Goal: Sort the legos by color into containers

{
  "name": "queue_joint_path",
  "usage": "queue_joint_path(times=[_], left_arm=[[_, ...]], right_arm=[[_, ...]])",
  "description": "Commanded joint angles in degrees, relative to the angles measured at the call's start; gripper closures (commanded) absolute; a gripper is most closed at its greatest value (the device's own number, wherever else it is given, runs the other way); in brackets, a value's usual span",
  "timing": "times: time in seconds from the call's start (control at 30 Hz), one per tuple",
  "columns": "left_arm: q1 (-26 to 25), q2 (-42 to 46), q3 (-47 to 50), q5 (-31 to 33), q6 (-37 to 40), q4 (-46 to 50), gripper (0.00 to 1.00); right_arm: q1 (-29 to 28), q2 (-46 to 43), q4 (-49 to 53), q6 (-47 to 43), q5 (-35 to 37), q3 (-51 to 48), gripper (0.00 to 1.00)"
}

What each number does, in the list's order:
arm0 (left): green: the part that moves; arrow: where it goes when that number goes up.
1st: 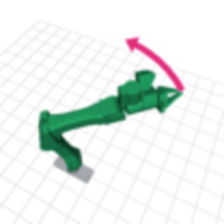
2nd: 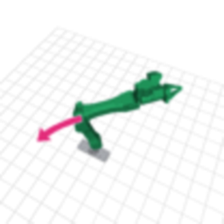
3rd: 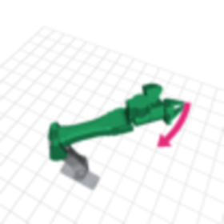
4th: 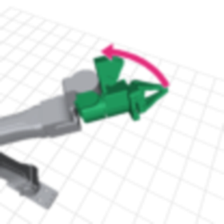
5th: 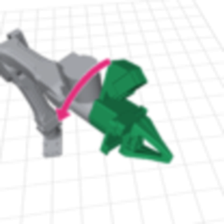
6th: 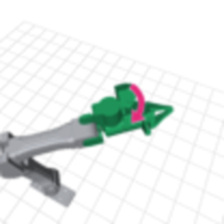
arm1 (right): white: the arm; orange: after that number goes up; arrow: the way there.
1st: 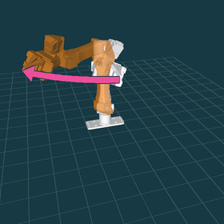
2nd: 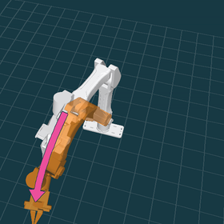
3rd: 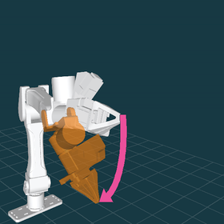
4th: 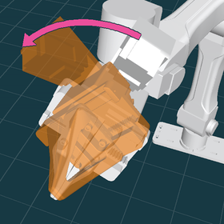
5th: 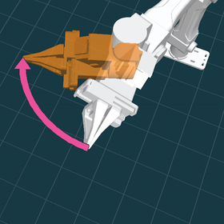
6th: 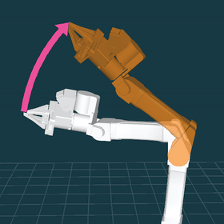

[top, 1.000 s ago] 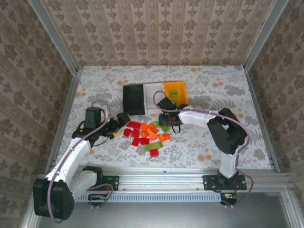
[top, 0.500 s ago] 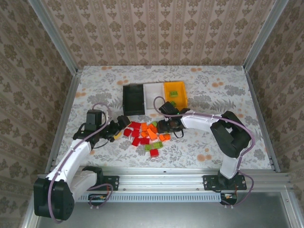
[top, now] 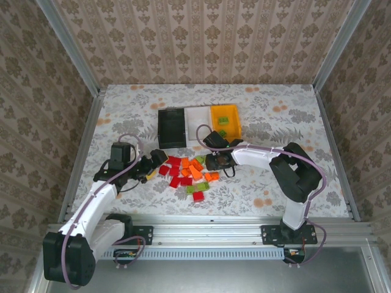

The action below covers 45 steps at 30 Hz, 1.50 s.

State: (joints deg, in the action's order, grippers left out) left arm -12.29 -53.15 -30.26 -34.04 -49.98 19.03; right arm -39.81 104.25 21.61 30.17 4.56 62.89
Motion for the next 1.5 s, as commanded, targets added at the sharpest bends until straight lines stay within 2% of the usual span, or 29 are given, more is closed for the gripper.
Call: queue_joint_path(times=[0.0,0.4,0.6,0.77,1.07,1.17,1.23,1.4,1.47], left_arm=[[-0.11,0.01,0.25,0.38,-0.91,-0.92,0.00],[-0.10,-0.24,-0.31,0.37,-0.57,-0.56,0.00],[-0.10,-1.73,-1.73,-0.28,0.21,-0.46,0.00],[-0.23,-4.48,-2.24,-1.00,-0.24,-3.03,0.00],[-2.11,-9.72,-6.01,-1.73,-0.29,-4.77,0.00],[-2.47,-10.47,-6.47,-1.81,-0.25,-4.70,0.00],[-2.73,-10.66,-6.56,-1.82,-0.30,-4.53,0.00],[-3.04,-9.97,-6.48,-1.47,-0.56,-4.13,0.00],[-3.09,-9.66,-6.56,-1.38,-0.56,-3.93,0.00]], right_arm=[[-0.33,-2.63,2.70,-0.40,3.26,0.49,0.60],[0.21,-5.49,4.97,-3.16,5.68,4.52,0.60],[3.88,-4.53,5.64,-5.37,5.51,10.38,0.60],[10.30,1.15,5.70,-7.57,4.42,19.43,0.60],[16.48,13.40,9.95,-10.76,4.16,33.86,0.59],[16.86,15.81,11.62,-11.90,3.80,36.76,0.56],[16.94,16.16,11.84,-11.97,3.99,37.51,0.48],[16.96,13.61,10.94,-11.70,4.47,36.80,0.39],[16.89,11.96,11.56,-11.80,5.17,36.76,0.38]])
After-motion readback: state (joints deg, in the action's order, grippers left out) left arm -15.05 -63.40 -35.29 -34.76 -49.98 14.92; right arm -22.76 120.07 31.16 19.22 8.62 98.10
